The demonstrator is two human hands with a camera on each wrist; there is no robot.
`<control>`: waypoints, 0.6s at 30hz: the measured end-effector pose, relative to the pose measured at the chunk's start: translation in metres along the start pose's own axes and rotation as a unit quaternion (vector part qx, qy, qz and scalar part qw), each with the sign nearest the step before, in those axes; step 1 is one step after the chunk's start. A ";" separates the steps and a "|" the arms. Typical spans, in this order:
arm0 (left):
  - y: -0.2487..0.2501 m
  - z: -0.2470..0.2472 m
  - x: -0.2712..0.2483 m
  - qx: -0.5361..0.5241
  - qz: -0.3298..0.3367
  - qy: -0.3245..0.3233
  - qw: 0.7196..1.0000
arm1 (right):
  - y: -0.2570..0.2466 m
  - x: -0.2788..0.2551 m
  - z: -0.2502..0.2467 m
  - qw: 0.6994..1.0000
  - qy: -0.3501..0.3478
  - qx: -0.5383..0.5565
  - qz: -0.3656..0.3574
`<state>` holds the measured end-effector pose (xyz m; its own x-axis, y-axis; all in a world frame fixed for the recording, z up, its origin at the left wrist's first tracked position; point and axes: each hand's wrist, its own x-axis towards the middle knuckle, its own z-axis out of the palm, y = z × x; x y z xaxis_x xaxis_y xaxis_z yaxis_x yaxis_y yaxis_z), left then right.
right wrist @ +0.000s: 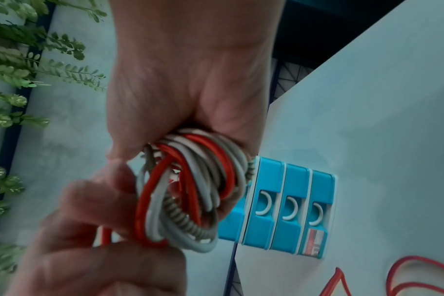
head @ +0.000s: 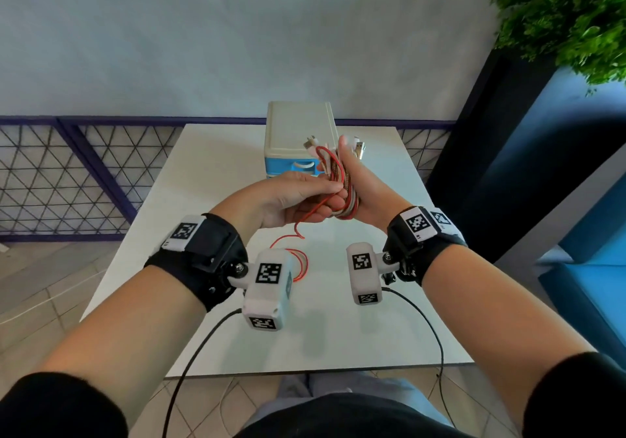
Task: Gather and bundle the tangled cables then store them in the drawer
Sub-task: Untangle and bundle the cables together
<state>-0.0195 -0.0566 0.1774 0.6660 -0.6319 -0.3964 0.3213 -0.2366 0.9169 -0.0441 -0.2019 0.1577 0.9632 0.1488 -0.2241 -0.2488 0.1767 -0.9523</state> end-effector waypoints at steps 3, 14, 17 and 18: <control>0.003 0.003 0.001 -0.001 -0.019 0.021 1.000 | -0.005 -0.005 0.003 0.999 -0.033 0.024 0.009; -0.012 -0.008 -0.004 0.005 -0.013 -0.022 1.000 | 0.000 0.005 -0.002 0.988 0.147 0.011 -0.056; -0.040 -0.017 -0.007 -0.017 -0.040 -0.162 0.986 | -0.005 0.011 -0.012 0.968 0.169 0.153 -0.106; -0.050 -0.020 -0.008 0.001 -0.048 -0.195 0.980 | -0.008 0.012 -0.017 0.962 0.169 0.183 -0.113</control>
<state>-0.0275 -0.0248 0.1336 0.3244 -0.8409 -0.4332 0.3686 -0.3094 0.8766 -0.0287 -0.2179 0.1596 0.9594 -0.2483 -0.1336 0.0114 0.5078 -0.8614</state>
